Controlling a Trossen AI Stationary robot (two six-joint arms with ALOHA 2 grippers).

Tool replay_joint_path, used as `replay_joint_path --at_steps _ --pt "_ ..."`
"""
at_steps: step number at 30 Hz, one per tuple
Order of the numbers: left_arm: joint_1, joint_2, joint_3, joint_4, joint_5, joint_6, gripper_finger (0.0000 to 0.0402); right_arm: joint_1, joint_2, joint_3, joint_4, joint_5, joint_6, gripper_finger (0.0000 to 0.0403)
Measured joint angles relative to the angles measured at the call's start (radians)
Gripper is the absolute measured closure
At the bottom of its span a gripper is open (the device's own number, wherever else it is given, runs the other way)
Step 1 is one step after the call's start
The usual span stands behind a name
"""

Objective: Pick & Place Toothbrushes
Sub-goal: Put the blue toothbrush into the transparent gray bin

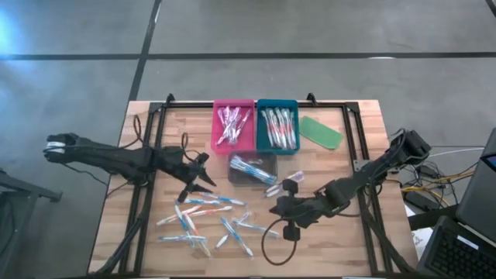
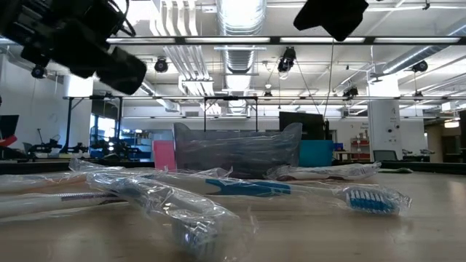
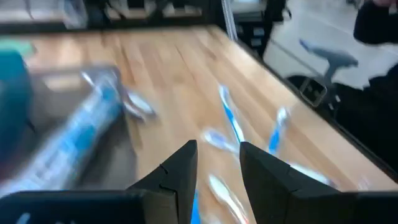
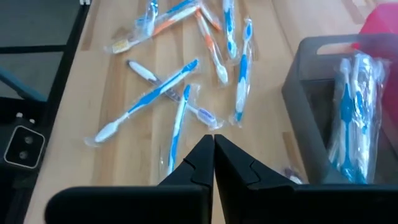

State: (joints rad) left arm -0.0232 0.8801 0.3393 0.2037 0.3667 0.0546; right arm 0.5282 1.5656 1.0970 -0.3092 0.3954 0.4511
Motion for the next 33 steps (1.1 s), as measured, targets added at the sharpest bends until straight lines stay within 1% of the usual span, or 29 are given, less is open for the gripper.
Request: replay_joint_path --at_steps 3,4,8,10,12,17,21,33 --pt "-0.06 0.014 0.023 -0.105 -0.039 -0.029 0.0276 -0.001 0.008 0.017 0.001 0.0 -0.027 0.0394" --pt "-0.083 0.02 0.04 -0.145 -0.073 -0.031 0.0276 -0.001 0.008 0.022 -0.001 0.0 -0.042 0.0394" --pt "-0.169 0.058 0.106 -0.317 -0.267 -0.041 0.0276 -0.002 0.006 0.036 -0.001 0.003 -0.068 0.0394" --pt "-0.194 0.085 0.136 -0.383 -0.33 -0.065 0.0276 -0.002 0.005 0.04 0.0 0.014 -0.07 0.0394" --pt "-0.207 0.115 0.164 -0.431 -0.366 -0.101 0.0276 -0.002 0.004 0.041 -0.002 0.024 -0.07 0.0394" --pt "-0.209 0.2 0.218 -0.582 -0.378 -0.145 0.0277 -0.003 0.004 0.035 -0.008 0.024 -0.066 0.0394" --pt "-0.209 0.27 0.256 -0.66 -0.38 -0.146 0.0277 -0.003 0.004 0.031 -0.009 0.024 -0.066 0.0394" --pt "-0.208 0.475 0.303 -0.669 -0.393 -0.146 0.0278 -0.003 0.003 0.029 -0.008 0.025 -0.059 0.0394"
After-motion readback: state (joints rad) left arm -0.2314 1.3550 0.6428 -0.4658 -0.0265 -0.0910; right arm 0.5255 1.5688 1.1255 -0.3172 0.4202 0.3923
